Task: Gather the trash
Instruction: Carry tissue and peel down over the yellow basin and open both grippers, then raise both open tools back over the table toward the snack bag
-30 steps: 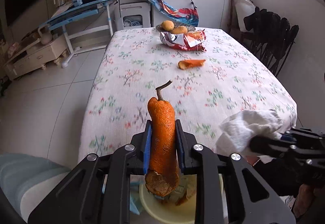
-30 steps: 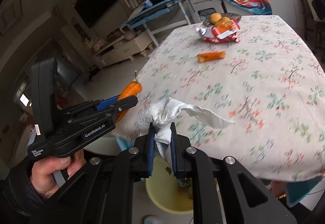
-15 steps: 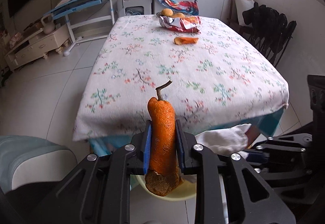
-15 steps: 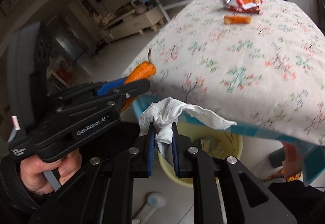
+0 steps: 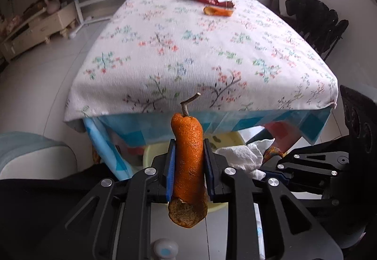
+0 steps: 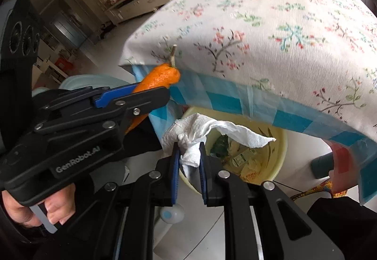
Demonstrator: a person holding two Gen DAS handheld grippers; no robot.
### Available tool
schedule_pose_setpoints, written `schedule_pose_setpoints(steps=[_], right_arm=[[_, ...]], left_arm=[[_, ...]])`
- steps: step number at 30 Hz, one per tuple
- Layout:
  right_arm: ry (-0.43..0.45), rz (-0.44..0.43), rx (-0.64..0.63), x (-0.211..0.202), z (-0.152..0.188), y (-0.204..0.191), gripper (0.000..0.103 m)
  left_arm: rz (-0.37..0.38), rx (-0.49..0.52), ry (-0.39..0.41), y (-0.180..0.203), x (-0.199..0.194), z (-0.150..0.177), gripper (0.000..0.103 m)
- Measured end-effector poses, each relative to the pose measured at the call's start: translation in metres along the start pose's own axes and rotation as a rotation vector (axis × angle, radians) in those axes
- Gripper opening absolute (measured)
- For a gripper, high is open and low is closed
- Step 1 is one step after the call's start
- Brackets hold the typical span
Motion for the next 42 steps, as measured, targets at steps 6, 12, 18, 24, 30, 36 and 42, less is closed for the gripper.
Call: schedule_pose_setpoints(steps=[6, 12, 18, 24, 30, 36, 42], right_arm=[[-0.02, 0.042, -0.006, 0.013, 0.005, 0.005, 0.037], [-0.014, 0.074, 0.017, 0.008, 0.004, 0.015, 0.044], [0.009, 0.098, 0.038, -0.001, 0.003, 0.023, 0.05], [0.036, 0.111, 0.035, -0.007, -0.003, 0.025, 0.055], [0.07, 0.118, 0.035, -0.013, -0.008, 0.027, 0.059], [0.127, 0.138, 0.021, -0.027, -0.011, 0.029, 0.063], [0.208, 0.173, 0.011, -0.046, -0.018, 0.033, 0.066]], left_arm=[[0.001, 0.02, -0.065, 0.004, 0.016, 0.015, 0.022], [-0.017, 0.019, -0.073, 0.003, 0.019, 0.017, 0.037], [-0.06, 0.076, 0.003, 0.009, 0.009, 0.005, 0.059], [-0.108, 0.116, 0.094, 0.01, -0.006, -0.013, 0.079], [-0.143, 0.107, 0.191, 0.007, -0.021, -0.031, 0.093], [-0.188, 0.111, 0.251, 0.014, -0.029, -0.048, 0.096], [-0.182, 0.127, 0.291, 0.025, -0.037, -0.056, 0.096]])
Point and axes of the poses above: each gripper's, at about its wrist camera, not at the fingertips, and x roughly the way its jaws point, y to its right, z to its underside, the point moved 7 cm from there along x, roughly the way its jaws point, and after that the axes turned 15 degrees about y, right-handed, at the moved point
